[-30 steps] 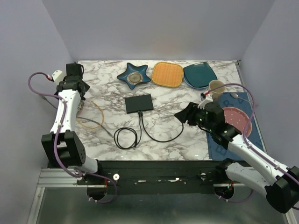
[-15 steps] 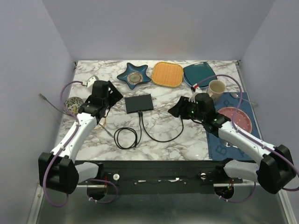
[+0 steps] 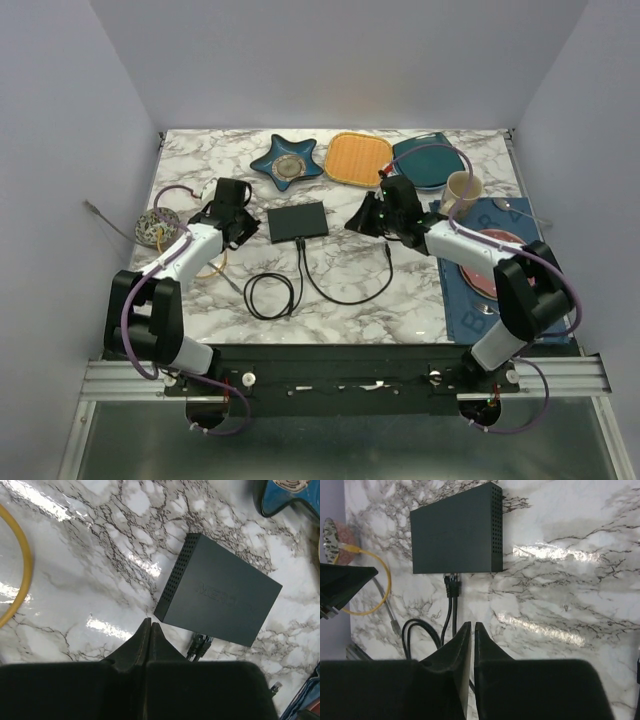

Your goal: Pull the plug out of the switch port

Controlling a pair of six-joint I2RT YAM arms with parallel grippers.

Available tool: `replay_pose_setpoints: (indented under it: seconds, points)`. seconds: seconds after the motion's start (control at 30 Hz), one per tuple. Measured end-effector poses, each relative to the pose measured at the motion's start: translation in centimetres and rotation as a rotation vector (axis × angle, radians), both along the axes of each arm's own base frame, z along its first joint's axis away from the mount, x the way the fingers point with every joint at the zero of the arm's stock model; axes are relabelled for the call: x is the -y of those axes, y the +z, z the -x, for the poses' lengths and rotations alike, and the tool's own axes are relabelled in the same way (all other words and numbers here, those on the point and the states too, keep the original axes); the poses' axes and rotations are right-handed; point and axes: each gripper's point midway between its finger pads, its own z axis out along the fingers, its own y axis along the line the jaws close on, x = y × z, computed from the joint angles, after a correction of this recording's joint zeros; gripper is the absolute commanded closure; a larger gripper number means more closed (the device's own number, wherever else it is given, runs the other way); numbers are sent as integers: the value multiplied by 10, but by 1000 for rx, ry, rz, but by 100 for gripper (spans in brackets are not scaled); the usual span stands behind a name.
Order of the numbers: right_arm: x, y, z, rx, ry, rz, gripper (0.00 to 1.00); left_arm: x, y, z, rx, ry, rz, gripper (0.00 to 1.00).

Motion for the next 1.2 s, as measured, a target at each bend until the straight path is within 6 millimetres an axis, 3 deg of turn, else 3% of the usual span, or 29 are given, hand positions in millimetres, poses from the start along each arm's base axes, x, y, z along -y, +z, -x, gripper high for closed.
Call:
replay_pose_setpoints:
  seconds: [0.13, 0.27, 0.5, 0.63, 0.87, 1.03, 1.2]
  points:
    - [-8, -15, -27, -37, -33, 1, 92, -8, -6, -13, -23, 50, 7, 100]
    - [-14, -37, -55, -76, -58, 9, 94, -10, -25, -29, -72, 72, 5, 100]
    - [-27, -63, -84, -126, -66, 30, 94, -3, -66, -35, -173, 61, 11, 100]
    - [-37, -70, -94, -144, -47, 24, 94, 7, -67, -51, -154, 37, 48, 100]
    - [-46, -94, -93, -205, -9, 25, 94, 27, -66, -67, -116, -33, 71, 100]
    - [-38, -97, -92, -218, -20, 32, 94, 37, -66, -67, -105, -91, 35, 100]
    - [-18, -98, -74, -222, -45, 66, 95, 58, -66, -60, -100, -160, 13, 100]
